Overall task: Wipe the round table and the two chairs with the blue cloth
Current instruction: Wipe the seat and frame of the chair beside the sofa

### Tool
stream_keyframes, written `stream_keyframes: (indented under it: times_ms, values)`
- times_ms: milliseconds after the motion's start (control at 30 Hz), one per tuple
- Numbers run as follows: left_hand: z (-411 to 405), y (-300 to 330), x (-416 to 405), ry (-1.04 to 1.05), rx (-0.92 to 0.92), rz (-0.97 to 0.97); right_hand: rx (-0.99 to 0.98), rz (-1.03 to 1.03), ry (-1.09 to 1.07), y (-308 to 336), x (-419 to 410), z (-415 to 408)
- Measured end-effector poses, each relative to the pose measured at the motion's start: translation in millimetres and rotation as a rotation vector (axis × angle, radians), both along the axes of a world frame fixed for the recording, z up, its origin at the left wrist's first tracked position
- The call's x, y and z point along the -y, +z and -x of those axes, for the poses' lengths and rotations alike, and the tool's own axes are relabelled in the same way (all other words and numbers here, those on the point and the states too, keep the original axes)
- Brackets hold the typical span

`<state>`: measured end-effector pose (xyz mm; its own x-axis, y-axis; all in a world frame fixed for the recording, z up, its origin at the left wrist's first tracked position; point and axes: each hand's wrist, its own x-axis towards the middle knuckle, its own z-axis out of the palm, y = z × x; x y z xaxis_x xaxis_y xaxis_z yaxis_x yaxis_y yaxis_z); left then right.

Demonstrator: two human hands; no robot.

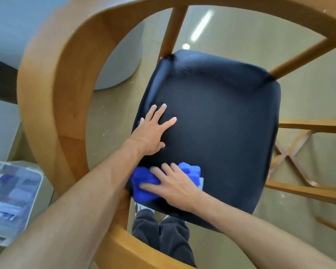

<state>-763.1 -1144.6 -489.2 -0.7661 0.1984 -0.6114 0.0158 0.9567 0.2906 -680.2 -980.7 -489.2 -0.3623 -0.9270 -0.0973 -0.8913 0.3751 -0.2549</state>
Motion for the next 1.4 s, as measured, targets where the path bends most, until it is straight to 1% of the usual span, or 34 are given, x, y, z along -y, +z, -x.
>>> stream_keyframes:
  times_ms: [67, 133, 200, 267, 300, 400, 467, 533, 600, 667, 700, 733, 767, 867, 900, 933, 967, 1033, 1100, 1200, 1267, 1300, 1400]
  values:
    - [0, 1, 1, 0.015, 0.013, -0.014, 0.023, 0.005, -0.111, 1, 45, -2]
    - [0, 1, 0, 0.017, 0.024, -0.011, 0.035, -0.033, -0.053, 1, 59, -18]
    - [1, 2, -1, 0.012, 0.02, -0.003, 0.09, -0.115, -0.003, 6, 45, -29]
    - [1, 2, 0, 0.014, 0.019, -0.003, 0.115, -0.127, -0.002, 7, 18, -25]
    - [0, 2, 0, 0.014, 0.021, -0.005, 0.102, -0.124, 0.041, 8, 4, -23]
    - [-1, 4, -1, 0.018, 0.022, 0.0, 0.067, -0.176, 0.332, 10, -44, -29]
    - [-1, 4, -2, 0.021, 0.015, 0.012, 0.089, -0.225, 0.441, 13, -60, -31]
    - [-2, 4, -4, 0.019, 0.003, 0.018, 0.09, -0.198, 0.407, 10, -47, -25]
    - [-2, 3, -4, 0.024, -0.007, 0.016, 0.057, -0.144, 0.257, 6, -13, -22]
    - [-3, 2, -3, 0.036, -0.011, 0.01, 0.082, -0.125, 0.095, 2, 15, -24]
    - [-2, 1, -3, 0.042, -0.009, 0.004, 0.106, -0.131, 0.069, 1, 19, -28]
    - [-2, 1, -3, 0.044, -0.006, -0.004, 0.118, -0.141, 0.107, 1, 16, -35]
    - [-2, 1, -2, 0.047, -0.007, -0.009, 0.121, -0.164, 0.214, 2, 4, -41]
    - [-3, 3, -1, 0.05, -0.008, -0.011, 0.104, -0.344, 0.688, 10, -66, -51]
    - [-3, 2, -1, 0.052, -0.013, -0.008, 0.104, -0.397, 0.781, 14, -95, -46]
    - [-4, 2, 0, 0.052, -0.019, -0.002, 0.116, -0.411, 0.816, 16, -123, -38]
    - [-4, 2, -1, 0.052, -0.021, 0.001, 0.151, -0.404, 0.799, 18, -149, -26]
    - [-4, 2, -3, 0.061, -0.02, -0.002, 0.228, -0.418, 0.687, 23, -190, -1]
    - [-4, 2, -4, 0.073, -0.026, 0.001, 0.266, -0.477, 0.592, 27, -200, 11]
    - [-4, 1, -6, 0.077, -0.024, 0.0, 0.3, -0.505, 0.54, 27, -195, 6]
    - [-5, -1, -6, 0.08, -0.03, -0.006, 0.326, -0.44, 0.465, 29, -187, 1]
    - [-6, -2, -7, 0.083, -0.03, -0.01, 0.307, -0.383, 0.412, 28, -177, -1]
    - [-5, -3, -7, 0.097, -0.038, -0.002, 0.233, -0.186, 0.222, 12, -118, -17]
